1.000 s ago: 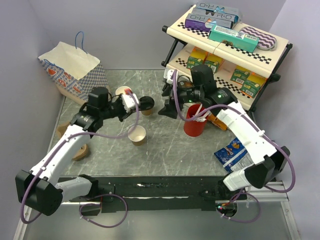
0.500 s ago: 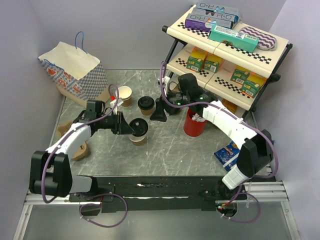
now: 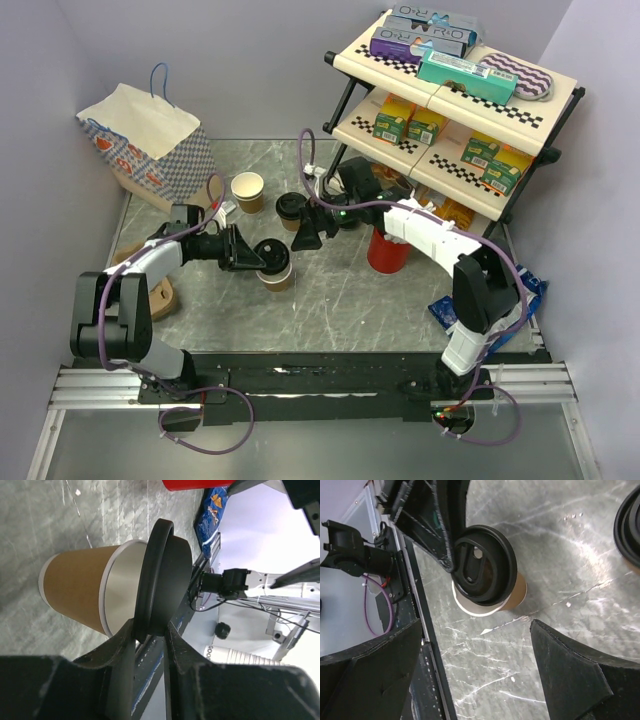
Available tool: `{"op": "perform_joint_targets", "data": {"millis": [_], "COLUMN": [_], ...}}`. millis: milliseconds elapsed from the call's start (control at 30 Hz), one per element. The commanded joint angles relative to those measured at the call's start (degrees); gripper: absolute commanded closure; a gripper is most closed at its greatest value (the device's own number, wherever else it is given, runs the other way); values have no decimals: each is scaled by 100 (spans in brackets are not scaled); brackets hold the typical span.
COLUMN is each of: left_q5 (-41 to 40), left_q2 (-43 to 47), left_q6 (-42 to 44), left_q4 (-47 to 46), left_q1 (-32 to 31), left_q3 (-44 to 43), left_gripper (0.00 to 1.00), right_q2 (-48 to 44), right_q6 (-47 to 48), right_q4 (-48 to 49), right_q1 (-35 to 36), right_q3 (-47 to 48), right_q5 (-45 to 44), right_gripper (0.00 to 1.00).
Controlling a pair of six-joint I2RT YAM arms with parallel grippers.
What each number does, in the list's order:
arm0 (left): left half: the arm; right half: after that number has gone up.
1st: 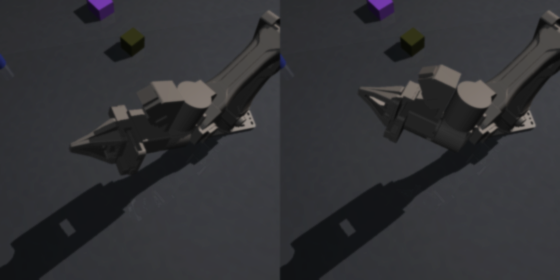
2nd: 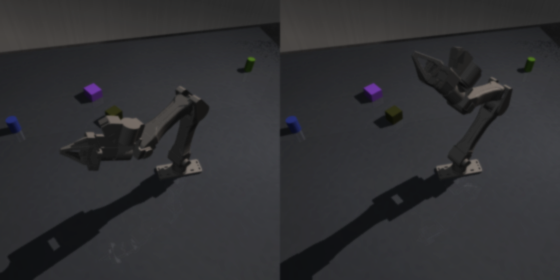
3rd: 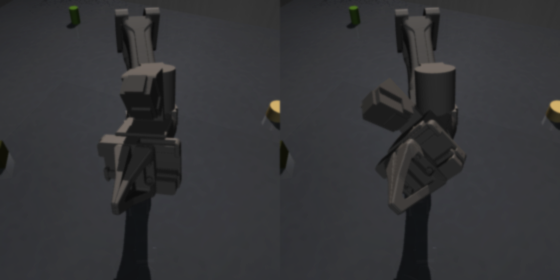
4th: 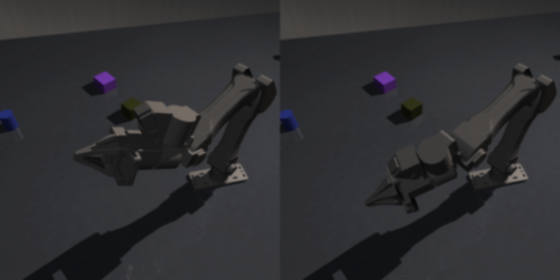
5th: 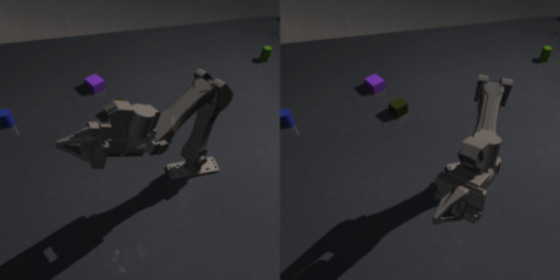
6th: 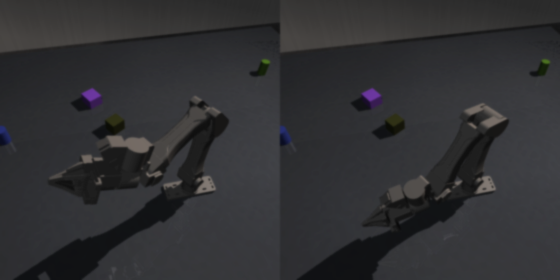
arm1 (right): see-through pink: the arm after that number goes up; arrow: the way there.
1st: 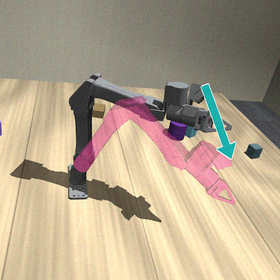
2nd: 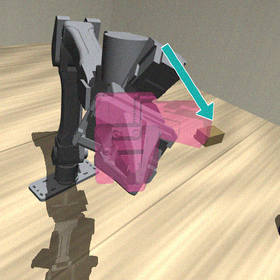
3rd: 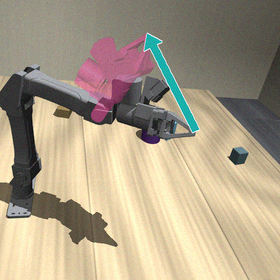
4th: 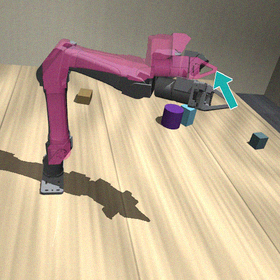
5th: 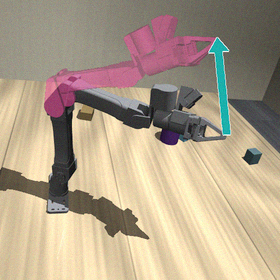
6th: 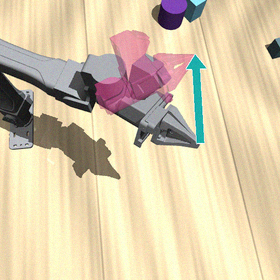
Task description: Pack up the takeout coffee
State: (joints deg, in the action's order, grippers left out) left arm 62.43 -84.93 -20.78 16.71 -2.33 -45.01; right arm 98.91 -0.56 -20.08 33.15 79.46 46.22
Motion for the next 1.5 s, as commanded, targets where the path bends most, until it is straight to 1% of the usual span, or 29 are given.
{"op": "perform_joint_targets", "data": {"millis": [0,133,433,767,867,900,967,1000,1100,1167,1333,1433,1467], "left_q5": [260,453,357,-126,-223,-232,-293,-311,-363,-399,-460,-661,-862], "left_q2": [37,107,266,301,301,284,257,240,196,178,169,178,187], "left_q6": [-155,-260,-296,-32,-67,-76,-41,-23,56,91,144,301,346], "left_q4": [174,254,561,1176,1194,1203,1247,1299,1413,1431,1484,1607,1651], "left_q1": [39,92,110,119,110,118,118,119,119,119,110,110,110], "left_q3": [-192,-131,-95,-175,-165,-192,-288,-323,-429,-473,-535,-596,-648], "left_gripper": [96,93,91,83,76,70,66,61,53,51,48,47,46], "right_q2": [172,313,603,998,1077,1086,1121,1121,1148,1174,1200,1236,1262], "right_q6": [-340,-384,-577,-718,-735,-727,-726,-709,-726,-726,-753,-770,-770], "right_q4": [241,276,276,302,294,294,267,267,259,258,250,232,189], "right_q1": [69,157,227,342,386,394,412,421,421,421,412,438,464], "right_q3": [131,201,280,553,579,588,588,579,579,579,606,649,676], "right_q5": [151,160,37,10,2,10,-25,-34,-25,-16,-42,-130,-157], "right_gripper": [5,6,6,6,6,6,6,6,6,6,6,6,6]}}
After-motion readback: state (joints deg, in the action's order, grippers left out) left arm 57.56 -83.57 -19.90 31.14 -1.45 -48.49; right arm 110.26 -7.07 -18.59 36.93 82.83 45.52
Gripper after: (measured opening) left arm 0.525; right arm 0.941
